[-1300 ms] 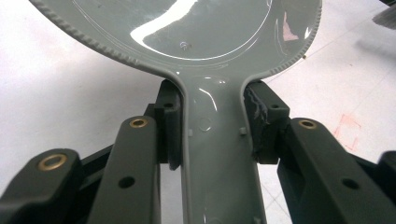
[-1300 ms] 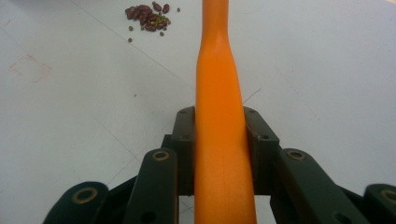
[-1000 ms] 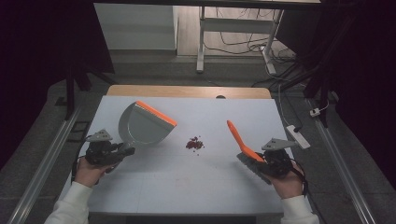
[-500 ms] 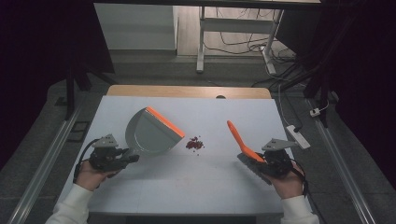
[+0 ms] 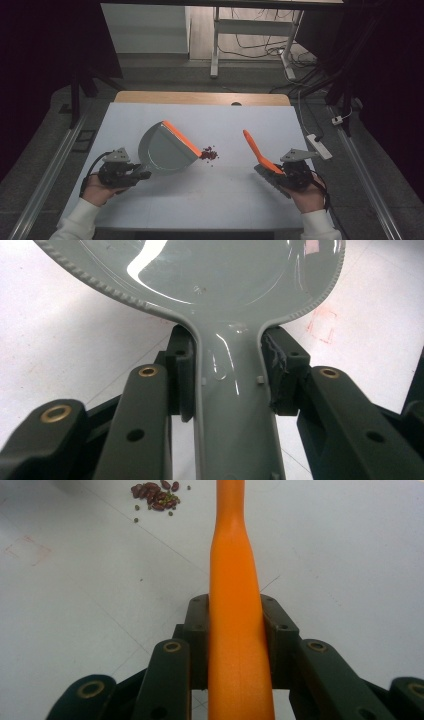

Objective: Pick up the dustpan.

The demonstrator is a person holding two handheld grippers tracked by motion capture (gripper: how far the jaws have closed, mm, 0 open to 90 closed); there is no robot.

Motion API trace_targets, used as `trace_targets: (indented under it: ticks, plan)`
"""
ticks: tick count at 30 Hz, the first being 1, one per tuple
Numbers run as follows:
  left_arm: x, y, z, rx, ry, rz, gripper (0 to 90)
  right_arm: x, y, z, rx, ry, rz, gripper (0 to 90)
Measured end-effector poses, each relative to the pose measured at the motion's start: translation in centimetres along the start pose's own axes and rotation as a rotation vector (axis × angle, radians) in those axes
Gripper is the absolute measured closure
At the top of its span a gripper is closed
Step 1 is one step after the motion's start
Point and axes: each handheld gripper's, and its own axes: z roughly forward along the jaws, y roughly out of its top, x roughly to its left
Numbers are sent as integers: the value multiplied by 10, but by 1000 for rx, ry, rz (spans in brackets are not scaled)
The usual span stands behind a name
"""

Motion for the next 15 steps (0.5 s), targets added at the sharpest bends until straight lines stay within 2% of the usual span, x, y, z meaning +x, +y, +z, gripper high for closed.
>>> trace_targets:
  ticks: [15]
  plan:
    - [-14,1,19,81,-72,55,618,0,0,2,1,2,-3,700]
